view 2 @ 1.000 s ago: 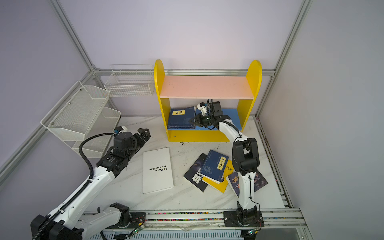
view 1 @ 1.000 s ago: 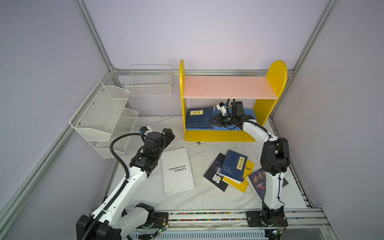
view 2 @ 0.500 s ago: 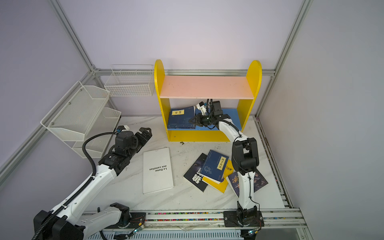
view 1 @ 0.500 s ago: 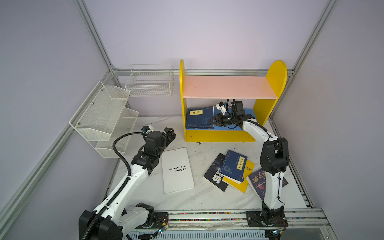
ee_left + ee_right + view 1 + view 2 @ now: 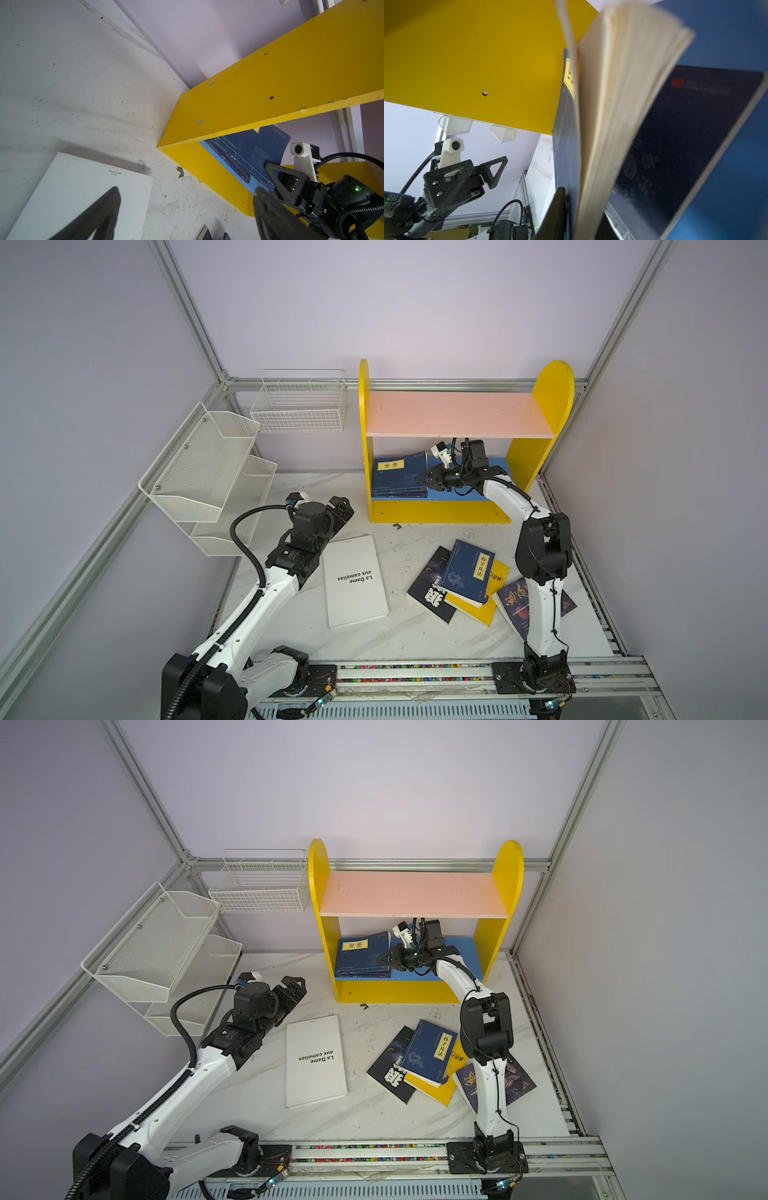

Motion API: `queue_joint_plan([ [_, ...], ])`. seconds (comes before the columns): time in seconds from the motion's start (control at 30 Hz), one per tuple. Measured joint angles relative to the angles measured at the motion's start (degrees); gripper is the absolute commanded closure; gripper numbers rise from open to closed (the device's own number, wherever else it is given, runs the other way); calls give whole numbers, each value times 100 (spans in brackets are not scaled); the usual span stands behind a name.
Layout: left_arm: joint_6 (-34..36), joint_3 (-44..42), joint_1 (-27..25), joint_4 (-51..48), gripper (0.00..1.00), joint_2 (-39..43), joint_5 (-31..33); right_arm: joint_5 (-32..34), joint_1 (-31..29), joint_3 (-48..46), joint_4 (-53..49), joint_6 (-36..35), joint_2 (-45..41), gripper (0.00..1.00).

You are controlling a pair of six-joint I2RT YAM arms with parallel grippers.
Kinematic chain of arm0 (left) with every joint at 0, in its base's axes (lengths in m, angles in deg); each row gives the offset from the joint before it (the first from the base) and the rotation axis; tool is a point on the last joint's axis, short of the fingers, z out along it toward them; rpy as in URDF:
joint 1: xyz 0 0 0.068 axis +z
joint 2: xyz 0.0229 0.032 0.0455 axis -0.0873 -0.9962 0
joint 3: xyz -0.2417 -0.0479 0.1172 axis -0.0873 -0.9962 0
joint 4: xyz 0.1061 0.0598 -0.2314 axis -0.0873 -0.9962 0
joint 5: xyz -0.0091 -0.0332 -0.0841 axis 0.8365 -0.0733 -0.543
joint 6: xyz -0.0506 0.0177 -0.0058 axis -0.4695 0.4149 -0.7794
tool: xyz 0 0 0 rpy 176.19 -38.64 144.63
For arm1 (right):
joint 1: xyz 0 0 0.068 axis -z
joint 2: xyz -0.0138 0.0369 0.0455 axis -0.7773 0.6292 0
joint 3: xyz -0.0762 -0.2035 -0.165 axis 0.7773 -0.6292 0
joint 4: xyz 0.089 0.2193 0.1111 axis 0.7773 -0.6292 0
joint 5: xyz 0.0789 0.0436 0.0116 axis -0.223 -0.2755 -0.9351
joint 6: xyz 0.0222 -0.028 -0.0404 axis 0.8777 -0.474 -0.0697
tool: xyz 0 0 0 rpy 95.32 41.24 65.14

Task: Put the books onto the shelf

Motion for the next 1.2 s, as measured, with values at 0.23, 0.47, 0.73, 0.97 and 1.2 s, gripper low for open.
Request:
queue_joint_plan([
  [0.23,-81,0,11,4,2,-42,-85,402,-85,-48,31,214,11,58],
  [0.47,-81,0,28,9,2,-44,-94,1040,-111,-55,-415,50,-61,41],
  [0.73,-81,0,31,9,2,-74,-101,2164,-144,61,-1276,-197,-332,30],
  [0.97,-74,0,31,7,1,-142,-122,2544,-144,-70,-1322,-173,-463,35],
  [1.2,-72,0,33,-11,1,-225,-197,2500,-199,-339,-957,68,-577,60],
])
